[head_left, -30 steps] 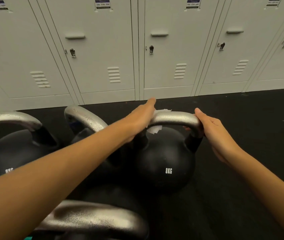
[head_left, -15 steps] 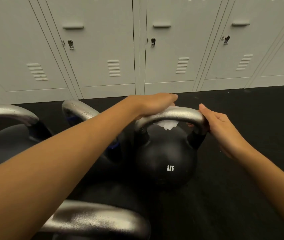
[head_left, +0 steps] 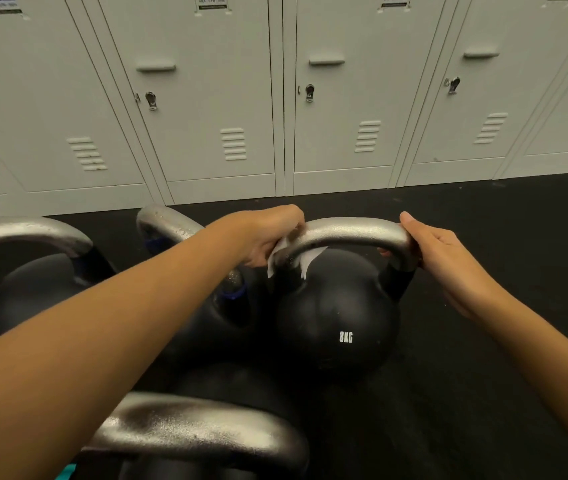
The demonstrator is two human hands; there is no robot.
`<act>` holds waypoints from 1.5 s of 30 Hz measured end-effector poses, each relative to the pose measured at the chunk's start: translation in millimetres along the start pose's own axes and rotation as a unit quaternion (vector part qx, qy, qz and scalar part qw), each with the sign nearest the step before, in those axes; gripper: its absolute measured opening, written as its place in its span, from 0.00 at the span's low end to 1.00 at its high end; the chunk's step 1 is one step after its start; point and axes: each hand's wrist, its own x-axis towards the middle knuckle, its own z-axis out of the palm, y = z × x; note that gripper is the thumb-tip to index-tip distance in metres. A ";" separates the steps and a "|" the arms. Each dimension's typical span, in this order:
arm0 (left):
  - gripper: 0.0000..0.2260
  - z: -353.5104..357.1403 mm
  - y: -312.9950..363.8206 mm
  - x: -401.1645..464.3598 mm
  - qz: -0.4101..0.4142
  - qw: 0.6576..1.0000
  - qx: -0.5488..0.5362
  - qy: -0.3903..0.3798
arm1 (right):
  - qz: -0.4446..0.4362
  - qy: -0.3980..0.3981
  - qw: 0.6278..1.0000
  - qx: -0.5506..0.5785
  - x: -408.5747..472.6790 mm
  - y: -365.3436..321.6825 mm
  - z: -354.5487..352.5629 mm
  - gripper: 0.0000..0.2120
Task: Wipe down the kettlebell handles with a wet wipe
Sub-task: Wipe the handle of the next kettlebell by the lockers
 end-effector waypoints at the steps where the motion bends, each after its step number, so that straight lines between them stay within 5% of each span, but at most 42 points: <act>1: 0.15 0.6 0.6 -2.5 -0.001 1.000 -0.006 0.006 | 0.002 -0.002 1.000 0.000 -0.5 -0.2 -0.3 0.24; 9: 0.09 27.9 13.4 -22.5 0.057 0.994 0.018 0.094 | -0.016 0.030 0.999 -0.013 -3.7 -1.5 5.6 0.23; 15: 0.13 31.9 36.5 -31.4 0.092 0.994 -0.026 0.056 | -0.225 0.139 0.962 -0.070 -12.5 -21.6 13.2 0.13; 18: 0.12 30.1 37.0 -34.8 0.117 0.991 -0.063 0.027 | -0.277 0.082 0.954 -0.083 -12.3 -45.1 24.9 0.12; 22: 0.28 27.7 29.7 -38.6 0.160 0.983 -0.073 0.045 | -0.273 -0.014 0.955 -0.115 -5.2 -55.6 44.5 0.13; 24: 0.23 22.4 24.2 -41.6 0.192 0.978 -0.055 0.060 | -0.297 -0.036 0.939 -0.170 -2.2 -49.8 48.1 0.15; 27: 0.09 7.4 12.6 -48.4 0.250 0.955 0.109 0.114 | -0.386 -0.046 0.869 -0.306 2.7 -38.1 42.4 0.17; 34: 0.14 -17.7 -10.7 -55.8 0.277 0.884 0.346 0.150 | -0.551 -0.078 0.707 -0.437 14.9 -33.5 16.7 0.18; 37: 0.14 -23.5 -9.7 -56.7 0.283 0.869 0.379 0.144 | -0.592 -0.096 0.648 -0.469 19.6 -36.3 18.2 0.18; 41: 0.13 -42.0 -9.7 -54.1 0.288 0.875 0.349 0.169 | -0.649 -0.098 0.524 -0.543 31.2 -33.6 31.6 0.19; 45: 0.13 -51.6 -13.8 -50.1 0.282 0.886 0.322 0.181 | -0.656 -0.135 0.469 -0.576 40.7 -34.6 53.7 0.24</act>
